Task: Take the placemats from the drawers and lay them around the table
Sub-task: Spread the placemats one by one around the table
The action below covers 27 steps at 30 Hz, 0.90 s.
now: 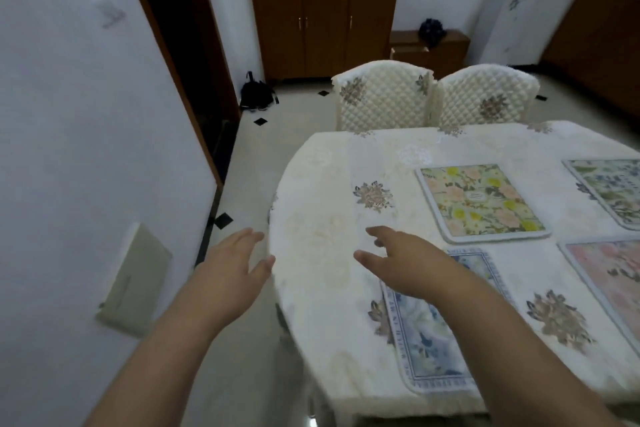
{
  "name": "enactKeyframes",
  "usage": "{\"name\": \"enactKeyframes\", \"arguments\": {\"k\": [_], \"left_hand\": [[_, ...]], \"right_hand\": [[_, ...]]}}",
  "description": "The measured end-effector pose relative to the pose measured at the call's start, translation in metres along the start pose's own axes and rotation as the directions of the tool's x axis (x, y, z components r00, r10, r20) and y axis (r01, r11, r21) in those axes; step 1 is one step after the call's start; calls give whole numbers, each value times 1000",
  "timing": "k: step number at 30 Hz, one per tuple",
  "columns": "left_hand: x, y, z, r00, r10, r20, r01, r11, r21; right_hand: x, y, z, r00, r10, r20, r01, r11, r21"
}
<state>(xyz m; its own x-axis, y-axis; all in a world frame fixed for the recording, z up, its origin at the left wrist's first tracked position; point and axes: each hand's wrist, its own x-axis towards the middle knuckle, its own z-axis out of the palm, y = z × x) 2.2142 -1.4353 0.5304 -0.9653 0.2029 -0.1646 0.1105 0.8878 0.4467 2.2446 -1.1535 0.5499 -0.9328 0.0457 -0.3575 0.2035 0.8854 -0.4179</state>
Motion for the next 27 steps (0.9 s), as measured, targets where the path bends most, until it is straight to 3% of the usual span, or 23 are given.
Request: {"name": "enactKeyframes", "arguments": {"k": [3,12,20,27], "left_hand": [[-10,-45,-38,998,28,57,-30,999,27],[2,-87,-159,974,225,-19,-225,974,37],[60,-96,-193,951,310,-17,-309,951,24],[195,-99,-203,938,346,35,-347,935,76]], "right_hand": [[-8,-59,11,998,12,-58,-12,1000,8],[-12,-191,-18,941,5,-337,2,1000,21],[36,-217,-30,911,78,-405,-59,997,57],[164,-212,-43,898,181,-400,-143,982,123]]}}
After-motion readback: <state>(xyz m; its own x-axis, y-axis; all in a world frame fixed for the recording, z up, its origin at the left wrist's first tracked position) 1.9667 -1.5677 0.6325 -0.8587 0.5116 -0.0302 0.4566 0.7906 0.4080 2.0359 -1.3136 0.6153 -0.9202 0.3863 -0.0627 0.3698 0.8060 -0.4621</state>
